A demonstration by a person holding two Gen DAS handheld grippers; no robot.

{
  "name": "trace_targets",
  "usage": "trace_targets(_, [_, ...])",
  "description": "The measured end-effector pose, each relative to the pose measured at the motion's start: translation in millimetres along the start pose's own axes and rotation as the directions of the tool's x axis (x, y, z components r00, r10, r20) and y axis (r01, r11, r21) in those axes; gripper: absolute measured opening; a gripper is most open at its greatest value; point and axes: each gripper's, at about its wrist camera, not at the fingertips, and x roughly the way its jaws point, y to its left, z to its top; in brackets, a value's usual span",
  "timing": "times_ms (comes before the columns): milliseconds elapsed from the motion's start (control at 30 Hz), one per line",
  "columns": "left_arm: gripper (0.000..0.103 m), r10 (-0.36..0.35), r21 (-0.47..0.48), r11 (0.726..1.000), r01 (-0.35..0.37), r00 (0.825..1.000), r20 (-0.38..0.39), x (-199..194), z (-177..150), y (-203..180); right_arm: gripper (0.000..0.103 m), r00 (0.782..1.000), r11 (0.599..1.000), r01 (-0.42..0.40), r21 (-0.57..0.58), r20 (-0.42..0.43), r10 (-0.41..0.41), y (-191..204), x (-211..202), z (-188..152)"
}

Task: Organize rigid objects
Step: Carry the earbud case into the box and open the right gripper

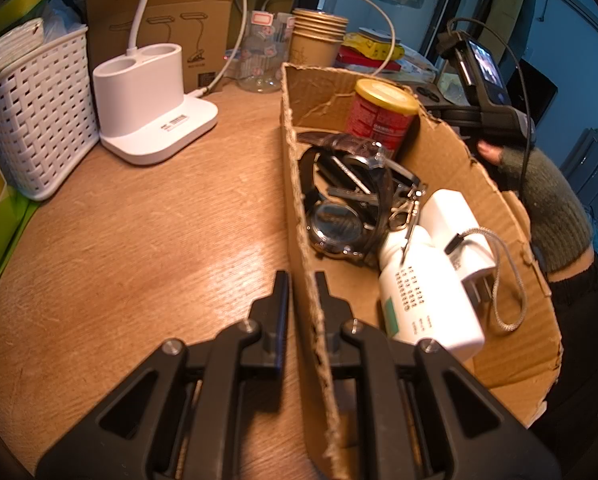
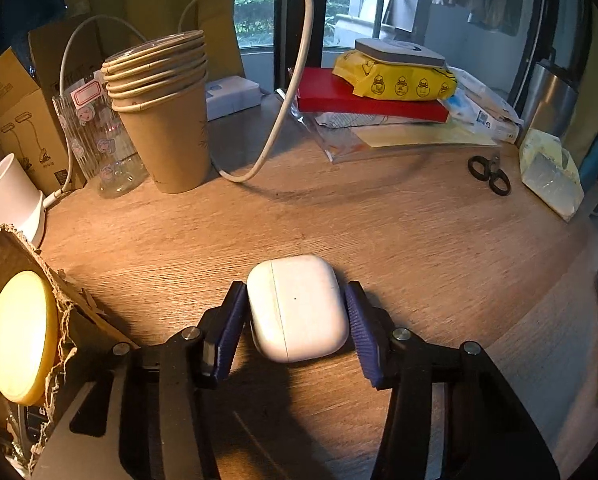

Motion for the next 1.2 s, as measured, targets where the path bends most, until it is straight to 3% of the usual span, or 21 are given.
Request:
trace_targets(333, [0.012,0.0,0.0,1.0,0.0,1.0,0.0,0,0,0,0.052,0.995,0.999,0.038,0.015,0.089,-0.039,-1,-32,-11])
trace_targets(667, [0.012,0.0,0.0,1.0,0.0,1.0,0.0,0,0,0,0.052,0.988,0.999,0.005,0.042,0.157,-0.011,7,-69,-26])
trace_targets(1200, [0.012,0.0,0.0,1.0,0.0,1.0,0.0,0,0,0,0.052,0.963,0.999,-0.036,-0.021,0.267,0.04,37,-130,-32])
